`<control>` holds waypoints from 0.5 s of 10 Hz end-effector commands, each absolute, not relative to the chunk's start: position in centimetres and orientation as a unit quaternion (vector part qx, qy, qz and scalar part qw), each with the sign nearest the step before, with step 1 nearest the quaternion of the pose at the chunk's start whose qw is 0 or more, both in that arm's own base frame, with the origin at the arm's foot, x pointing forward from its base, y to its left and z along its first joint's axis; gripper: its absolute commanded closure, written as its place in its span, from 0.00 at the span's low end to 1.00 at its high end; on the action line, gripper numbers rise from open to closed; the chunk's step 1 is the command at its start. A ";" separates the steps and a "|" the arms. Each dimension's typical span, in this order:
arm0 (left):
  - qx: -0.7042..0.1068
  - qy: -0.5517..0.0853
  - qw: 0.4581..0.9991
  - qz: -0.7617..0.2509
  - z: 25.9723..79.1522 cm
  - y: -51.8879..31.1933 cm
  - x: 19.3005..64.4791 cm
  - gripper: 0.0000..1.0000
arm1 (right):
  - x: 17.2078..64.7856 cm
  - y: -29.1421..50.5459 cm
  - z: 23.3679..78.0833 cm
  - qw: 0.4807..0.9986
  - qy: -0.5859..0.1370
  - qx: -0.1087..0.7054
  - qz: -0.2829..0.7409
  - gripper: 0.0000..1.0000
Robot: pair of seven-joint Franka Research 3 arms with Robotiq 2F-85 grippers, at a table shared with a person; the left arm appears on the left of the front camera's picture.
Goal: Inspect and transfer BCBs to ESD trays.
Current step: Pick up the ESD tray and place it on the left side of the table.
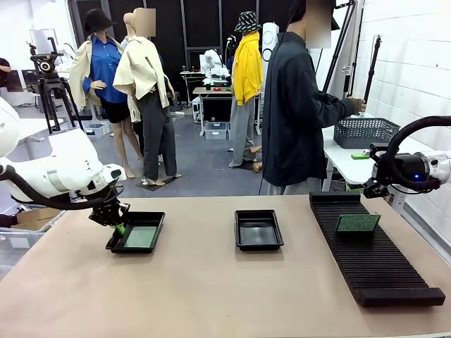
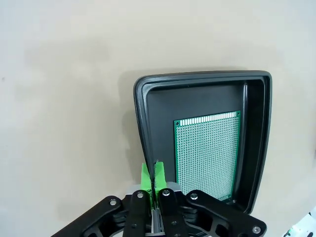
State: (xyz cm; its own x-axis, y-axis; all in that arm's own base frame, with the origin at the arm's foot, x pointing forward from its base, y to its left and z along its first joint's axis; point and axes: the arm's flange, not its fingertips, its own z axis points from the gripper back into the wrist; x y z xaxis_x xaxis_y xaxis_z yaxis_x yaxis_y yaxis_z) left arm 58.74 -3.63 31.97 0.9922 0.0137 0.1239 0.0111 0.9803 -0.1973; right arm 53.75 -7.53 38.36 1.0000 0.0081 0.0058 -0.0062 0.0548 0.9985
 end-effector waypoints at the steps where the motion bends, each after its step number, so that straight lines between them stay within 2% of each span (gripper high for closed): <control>1: -0.116 -0.068 0.991 0.006 32.2 -1.2 58.3 1.00 | 53.5 -7.3 38.4 0.729 -0.001 0.684 -0.001 0.00; 5: -0.120 -0.079 0.990 0.000 32.0 3.7 58.2 1.00 | 53.5 -7.3 38.4 0.729 -0.001 0.684 -0.001 0.00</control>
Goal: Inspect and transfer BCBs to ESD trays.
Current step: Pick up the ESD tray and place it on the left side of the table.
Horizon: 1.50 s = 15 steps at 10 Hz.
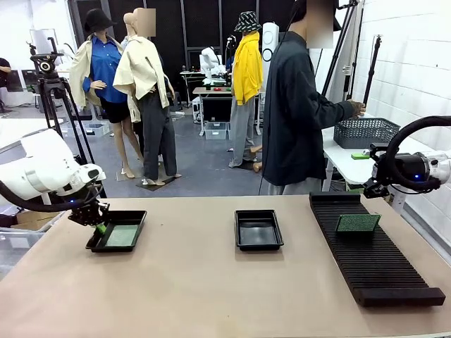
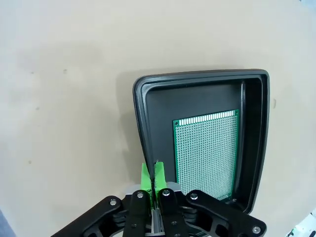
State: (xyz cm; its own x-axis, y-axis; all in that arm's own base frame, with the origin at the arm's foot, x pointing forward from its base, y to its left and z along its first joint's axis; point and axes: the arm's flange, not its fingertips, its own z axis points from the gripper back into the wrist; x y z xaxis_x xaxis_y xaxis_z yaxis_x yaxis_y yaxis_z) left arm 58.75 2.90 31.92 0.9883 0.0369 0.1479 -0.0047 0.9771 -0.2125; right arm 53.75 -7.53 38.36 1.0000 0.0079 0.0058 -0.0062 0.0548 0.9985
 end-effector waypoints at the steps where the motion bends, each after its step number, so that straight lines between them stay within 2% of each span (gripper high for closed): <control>1: -0.113 -0.078 0.991 -0.006 31.8 4.5 58.1 1.00 | 53.5 -7.3 38.4 0.729 -0.001 0.684 -0.001 0.00; 9: -0.106 -0.052 0.993 -0.018 31.6 10.5 56.2 1.00 | 53.5 -7.3 38.4 0.729 -0.001 0.684 -0.001 0.00; 15: -0.106 -0.050 0.993 -0.015 31.4 10.4 56.6 1.00 | 53.5 -7.3 38.4 0.729 -0.001 0.684 -0.001 0.00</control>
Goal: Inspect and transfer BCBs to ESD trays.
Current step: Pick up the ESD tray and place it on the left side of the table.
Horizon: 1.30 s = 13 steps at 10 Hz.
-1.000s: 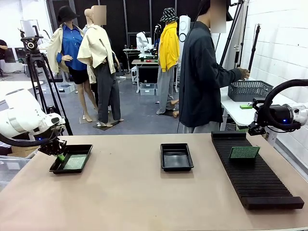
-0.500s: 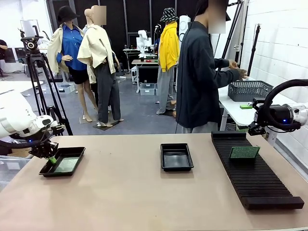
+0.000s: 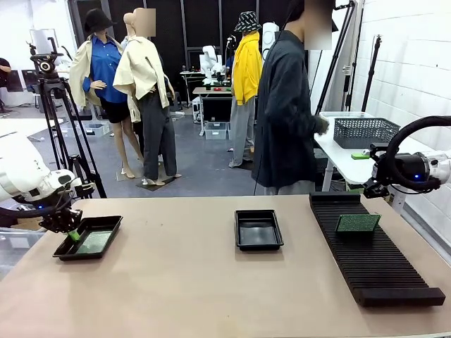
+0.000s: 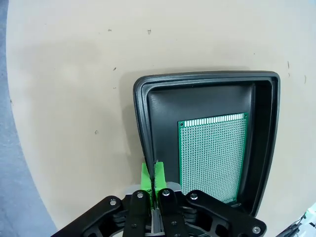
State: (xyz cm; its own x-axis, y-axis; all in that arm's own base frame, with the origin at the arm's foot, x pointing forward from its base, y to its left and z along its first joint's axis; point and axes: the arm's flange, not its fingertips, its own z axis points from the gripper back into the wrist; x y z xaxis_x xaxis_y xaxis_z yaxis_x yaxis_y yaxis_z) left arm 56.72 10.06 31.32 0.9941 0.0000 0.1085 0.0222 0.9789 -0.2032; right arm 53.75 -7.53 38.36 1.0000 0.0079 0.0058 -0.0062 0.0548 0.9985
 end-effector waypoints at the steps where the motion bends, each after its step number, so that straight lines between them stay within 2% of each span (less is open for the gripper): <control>1: -0.110 -0.049 0.993 -0.015 31.5 10.4 56.6 1.00 | 53.5 -7.3 38.4 0.729 -0.001 0.684 -0.001 0.00; 2: -0.124 -0.044 0.991 -0.008 31.7 10.5 56.6 0.90 | 53.5 -7.3 38.4 0.729 -0.001 0.684 -0.001 0.00; 6: -0.144 -0.060 0.988 0.011 33.3 11.0 56.0 0.11 | 53.5 -7.3 38.4 0.729 -0.001 0.684 -0.001 0.00; 7: -0.149 -0.061 0.987 0.017 33.8 11.1 55.9 0.00 | 53.5 -7.3 38.4 0.729 -0.001 0.684 -0.001 0.00; 13: -0.197 -0.074 0.977 0.029 35.1 11.6 55.2 0.00 | 53.5 -7.3 38.4 0.729 -0.001 0.684 -0.001 0.00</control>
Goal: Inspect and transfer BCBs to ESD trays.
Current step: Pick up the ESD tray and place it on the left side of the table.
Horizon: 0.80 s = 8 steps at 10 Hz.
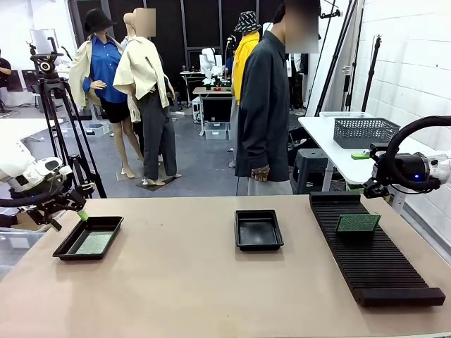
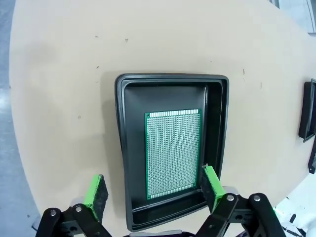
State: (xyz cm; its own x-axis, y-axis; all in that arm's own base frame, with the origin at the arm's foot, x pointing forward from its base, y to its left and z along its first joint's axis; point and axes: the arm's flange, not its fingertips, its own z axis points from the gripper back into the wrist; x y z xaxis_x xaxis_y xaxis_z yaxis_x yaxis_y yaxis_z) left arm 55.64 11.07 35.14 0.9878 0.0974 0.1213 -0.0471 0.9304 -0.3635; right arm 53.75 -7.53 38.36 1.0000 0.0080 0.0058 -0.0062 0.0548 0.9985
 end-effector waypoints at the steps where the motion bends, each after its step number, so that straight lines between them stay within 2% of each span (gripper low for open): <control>1: -0.180 -0.066 0.981 0.040 35.1 11.3 55.5 0.00 | 53.5 -7.3 38.4 0.729 -0.001 0.684 -0.001 0.00; 8: -0.183 -0.069 0.980 0.037 35.1 11.1 55.6 0.00 | 53.5 -7.3 38.4 0.729 -0.001 0.684 -0.001 0.00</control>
